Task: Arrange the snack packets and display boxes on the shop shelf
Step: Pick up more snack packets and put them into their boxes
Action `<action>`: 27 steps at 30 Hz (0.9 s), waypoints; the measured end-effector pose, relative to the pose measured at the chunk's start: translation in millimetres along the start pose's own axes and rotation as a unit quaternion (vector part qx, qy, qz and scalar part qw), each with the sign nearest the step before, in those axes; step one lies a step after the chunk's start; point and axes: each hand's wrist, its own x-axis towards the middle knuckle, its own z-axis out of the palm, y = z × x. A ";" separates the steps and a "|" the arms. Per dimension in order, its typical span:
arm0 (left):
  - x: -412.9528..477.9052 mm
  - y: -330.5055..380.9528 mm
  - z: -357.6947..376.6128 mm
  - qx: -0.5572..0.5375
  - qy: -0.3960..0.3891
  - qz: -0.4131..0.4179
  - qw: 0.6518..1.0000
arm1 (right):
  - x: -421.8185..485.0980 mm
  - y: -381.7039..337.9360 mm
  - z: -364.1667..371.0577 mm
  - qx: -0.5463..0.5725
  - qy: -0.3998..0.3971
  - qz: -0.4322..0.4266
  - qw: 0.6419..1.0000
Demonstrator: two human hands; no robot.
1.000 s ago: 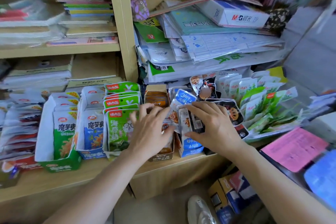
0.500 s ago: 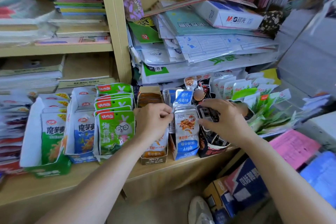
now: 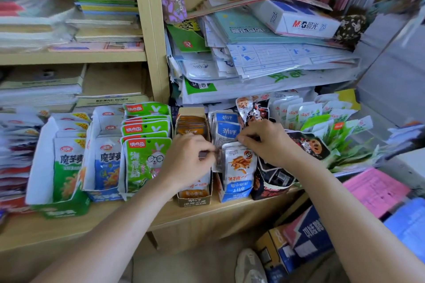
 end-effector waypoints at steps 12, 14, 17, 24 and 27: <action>16.3 22.6 -1.0 -0.086 -0.064 -0.096 0.990 | -10.8 -9.9 0.4 -0.101 -0.063 0.024 0.993; 17.1 23.4 -2.2 -0.198 -0.072 -0.132 0.969 | -10.3 -8.9 -0.1 -0.117 -0.071 0.023 0.990; 15.7 20.0 0.5 -0.193 -0.096 -0.143 0.966 | -10.7 -6.2 -1.9 -0.103 -0.073 0.012 0.992; -0.2 23.5 8.2 -0.093 -0.023 -0.055 0.994 | -21.3 -7.6 -11.5 0.000 -0.076 -0.042 0.996; -11.4 27.7 10.2 -0.117 -0.014 -0.043 0.992 | -27.1 -8.0 -20.1 0.001 -0.041 -0.050 0.998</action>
